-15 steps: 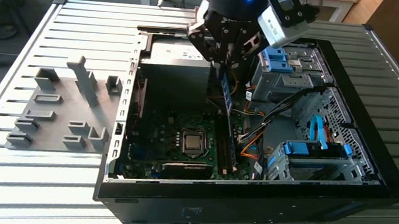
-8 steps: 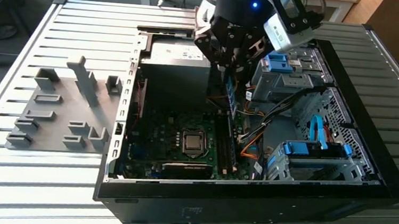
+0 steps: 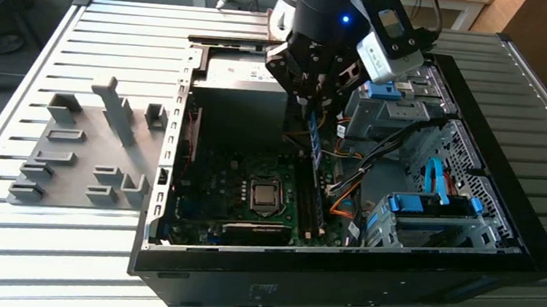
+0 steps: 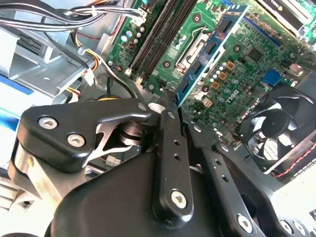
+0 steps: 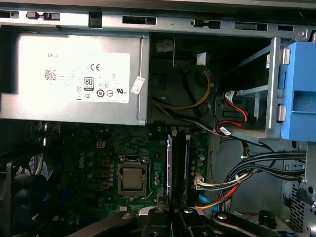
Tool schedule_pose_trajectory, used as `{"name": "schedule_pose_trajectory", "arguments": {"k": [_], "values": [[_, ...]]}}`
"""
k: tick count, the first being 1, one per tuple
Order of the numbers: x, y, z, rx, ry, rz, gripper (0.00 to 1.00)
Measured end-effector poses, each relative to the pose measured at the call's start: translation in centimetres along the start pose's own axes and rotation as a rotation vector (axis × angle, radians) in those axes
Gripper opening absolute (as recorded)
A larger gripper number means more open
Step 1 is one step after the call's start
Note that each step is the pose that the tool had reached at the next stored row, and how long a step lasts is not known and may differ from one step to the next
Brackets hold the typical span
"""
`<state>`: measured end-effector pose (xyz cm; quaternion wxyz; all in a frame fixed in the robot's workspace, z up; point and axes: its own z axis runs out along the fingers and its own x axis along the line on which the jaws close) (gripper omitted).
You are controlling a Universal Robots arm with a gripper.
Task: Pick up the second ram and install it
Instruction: 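Insert the second ram into the second slot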
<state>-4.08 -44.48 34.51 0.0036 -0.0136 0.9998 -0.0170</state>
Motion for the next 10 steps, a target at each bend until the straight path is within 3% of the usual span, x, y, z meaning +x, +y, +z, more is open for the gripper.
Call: {"name": "schedule_pose_trajectory", "arguments": {"k": [10], "values": [[0.02, 0.00, 0.02, 0.0001, -0.0001, 0.000, 0.14]]}}
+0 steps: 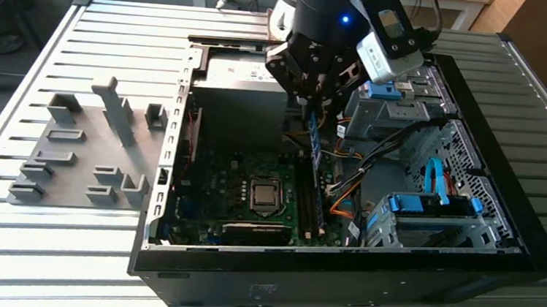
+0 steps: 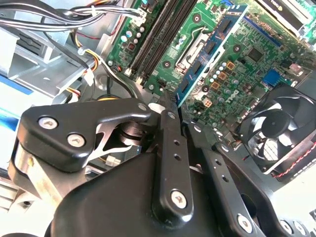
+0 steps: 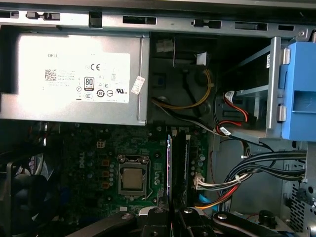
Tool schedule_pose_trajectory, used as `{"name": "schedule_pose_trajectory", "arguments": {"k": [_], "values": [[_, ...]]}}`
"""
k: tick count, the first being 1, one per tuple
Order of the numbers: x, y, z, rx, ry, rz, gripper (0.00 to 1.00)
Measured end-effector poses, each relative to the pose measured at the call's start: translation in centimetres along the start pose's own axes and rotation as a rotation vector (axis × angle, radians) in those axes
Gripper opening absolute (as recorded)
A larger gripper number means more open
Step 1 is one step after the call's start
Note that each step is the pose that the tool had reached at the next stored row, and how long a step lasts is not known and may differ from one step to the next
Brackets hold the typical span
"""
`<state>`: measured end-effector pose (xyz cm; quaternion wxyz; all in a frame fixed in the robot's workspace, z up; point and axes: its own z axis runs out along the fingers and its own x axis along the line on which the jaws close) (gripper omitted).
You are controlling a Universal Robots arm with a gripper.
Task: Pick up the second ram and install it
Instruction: 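Insert the second ram into the second slot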
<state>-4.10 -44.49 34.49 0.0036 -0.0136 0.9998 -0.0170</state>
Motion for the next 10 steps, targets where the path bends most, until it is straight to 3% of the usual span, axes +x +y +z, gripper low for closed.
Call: {"name": "schedule_pose_trajectory", "arguments": {"k": [3, 10], "values": [[0.00, 0.00, 0.06, -0.0001, -0.0001, 0.000, 0.14], [-0.10, -0.04, 1.25, 0.0000, 0.0029, 0.000, 0.14]]}}
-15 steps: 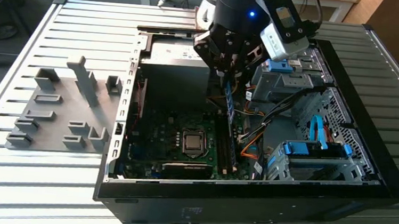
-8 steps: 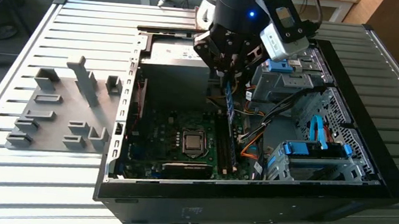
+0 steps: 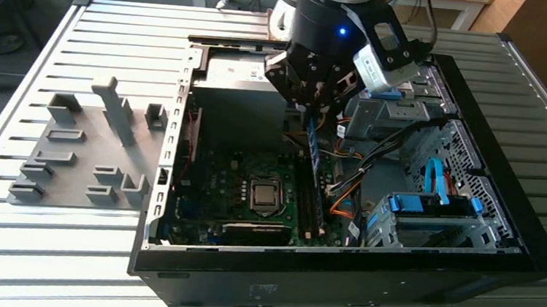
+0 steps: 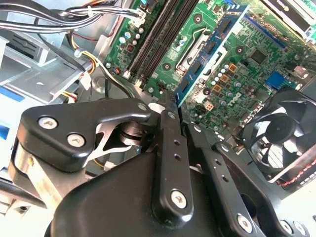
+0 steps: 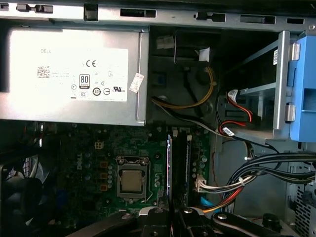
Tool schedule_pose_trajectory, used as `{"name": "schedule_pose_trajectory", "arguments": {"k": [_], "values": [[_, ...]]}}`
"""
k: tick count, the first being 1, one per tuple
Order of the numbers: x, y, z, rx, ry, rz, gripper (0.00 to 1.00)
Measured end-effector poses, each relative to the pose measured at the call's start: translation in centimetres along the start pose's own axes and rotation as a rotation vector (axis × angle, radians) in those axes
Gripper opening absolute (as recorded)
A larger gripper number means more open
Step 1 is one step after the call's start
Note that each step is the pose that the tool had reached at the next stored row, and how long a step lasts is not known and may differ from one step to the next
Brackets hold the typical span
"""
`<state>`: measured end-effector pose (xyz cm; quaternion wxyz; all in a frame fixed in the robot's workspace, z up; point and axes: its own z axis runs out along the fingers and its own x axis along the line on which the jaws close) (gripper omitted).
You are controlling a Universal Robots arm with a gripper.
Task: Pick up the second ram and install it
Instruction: 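Insert the second ram into the second slot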
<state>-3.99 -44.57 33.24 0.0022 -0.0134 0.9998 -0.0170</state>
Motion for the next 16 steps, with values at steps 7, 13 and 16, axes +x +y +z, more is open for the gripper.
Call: {"name": "schedule_pose_trajectory", "arguments": {"k": [7, 13, 16], "values": [[-0.44, -0.20, 0.47, -0.0001, 0.0077, 0.002, 0.14], [-0.54, -0.31, 1.36, 0.0002, 0.0089, 0.004, 0.14], [-0.58, -0.57, 1.47, -0.0001, 0.0093, 0.006, 0.14]]}}
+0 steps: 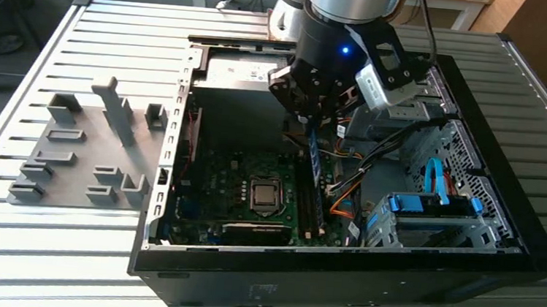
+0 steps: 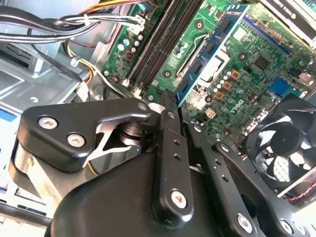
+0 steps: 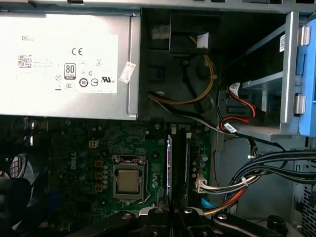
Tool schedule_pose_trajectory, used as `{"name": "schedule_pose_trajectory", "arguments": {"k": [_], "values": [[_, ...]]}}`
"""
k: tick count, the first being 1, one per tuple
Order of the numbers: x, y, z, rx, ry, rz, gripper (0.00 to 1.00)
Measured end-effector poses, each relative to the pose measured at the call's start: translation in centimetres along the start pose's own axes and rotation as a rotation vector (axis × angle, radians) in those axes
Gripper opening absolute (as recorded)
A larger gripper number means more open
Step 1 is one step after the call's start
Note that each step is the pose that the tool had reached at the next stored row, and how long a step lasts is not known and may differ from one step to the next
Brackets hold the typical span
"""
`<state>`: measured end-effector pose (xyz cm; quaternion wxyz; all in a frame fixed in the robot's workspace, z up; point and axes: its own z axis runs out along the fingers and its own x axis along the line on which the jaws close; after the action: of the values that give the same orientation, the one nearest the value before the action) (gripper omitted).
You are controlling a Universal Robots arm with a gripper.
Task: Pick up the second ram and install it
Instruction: 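Insert the second ram into the second slot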
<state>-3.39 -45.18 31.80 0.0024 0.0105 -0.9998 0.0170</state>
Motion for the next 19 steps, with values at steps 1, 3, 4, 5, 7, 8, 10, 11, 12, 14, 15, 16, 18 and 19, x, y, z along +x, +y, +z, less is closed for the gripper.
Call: {"name": "schedule_pose_trajectory", "arguments": {"k": [1, 3, 4, 5, 7, 8, 10, 11, 12, 14, 15, 16, 18, 19], "values": [[-0.03, -0.09, 0.03, 0.0000, 0.0002, 0.000, 0.14], [-0.15, -0.26, 0.13, -0.0001, 0.0006, 0.001, 0.14], [-0.22, -0.29, 0.19, -0.0002, 0.0007, 0.001, 0.14], [-0.28, -0.32, 0.26, -0.0002, 0.0009, 0.002, 0.14], [-0.35, -0.35, 0.47, 0.0000, 0.0011, 0.004, 0.14], [-0.38, -0.36, 0.60, -0.0001, 0.0012, 0.006, 0.14], [-0.40, -0.41, 0.79, -0.0001, 0.0014, 0.012, 0.14], [-0.42, -0.44, 0.84, 0.0001, 0.0015, 0.014, 0.14], [-0.45, -0.45, 0.91, -0.0001, 0.0017, 0.016, 0.14], [-0.52, -0.49, 1.01, -0.0002, 0.0046, 0.020, 0.14], [-0.55, -0.50, 1.05, -0.0002, 0.0065, 0.022, 0.14], [-0.59, -0.50, 1.09, -0.0003, 0.0087, 0.023, 0.14], [-0.67, -0.51, 1.16, -0.0003, 0.0163, 0.026, 0.14], [-0.70, -0.51, 1.21, -0.0005, 0.0207, 0.027, 0.14]]}}
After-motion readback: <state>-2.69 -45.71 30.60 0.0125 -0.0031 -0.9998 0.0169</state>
